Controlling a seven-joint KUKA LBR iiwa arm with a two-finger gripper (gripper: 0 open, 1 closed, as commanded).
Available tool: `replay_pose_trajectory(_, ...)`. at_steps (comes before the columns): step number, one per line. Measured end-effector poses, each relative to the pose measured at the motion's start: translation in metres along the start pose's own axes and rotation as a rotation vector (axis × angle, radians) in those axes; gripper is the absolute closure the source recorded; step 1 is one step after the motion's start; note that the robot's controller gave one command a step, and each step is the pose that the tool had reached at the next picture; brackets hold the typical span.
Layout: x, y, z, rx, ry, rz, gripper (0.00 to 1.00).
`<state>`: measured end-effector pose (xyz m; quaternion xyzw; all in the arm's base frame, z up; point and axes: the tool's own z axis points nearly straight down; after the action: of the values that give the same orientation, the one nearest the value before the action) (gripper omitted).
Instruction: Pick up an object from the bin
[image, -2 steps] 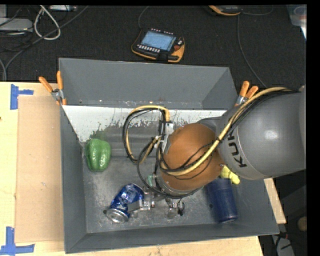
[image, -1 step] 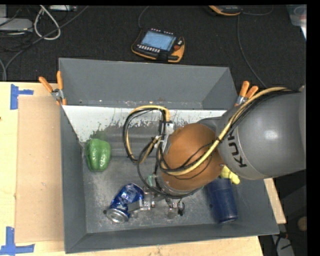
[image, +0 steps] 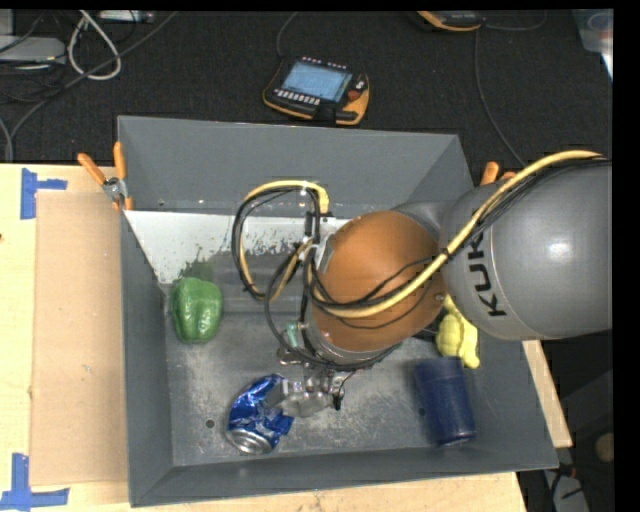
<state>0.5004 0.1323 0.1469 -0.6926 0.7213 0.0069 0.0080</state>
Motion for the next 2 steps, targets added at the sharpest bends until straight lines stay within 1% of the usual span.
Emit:
replay_pose_trajectory(1,0.000,0.000,0.000,0.000,0.000,0.002,1.00)
replay_pose_trajectory(2,0.027,-0.093,-0.009,0.000,-0.002,-0.106,1.00)
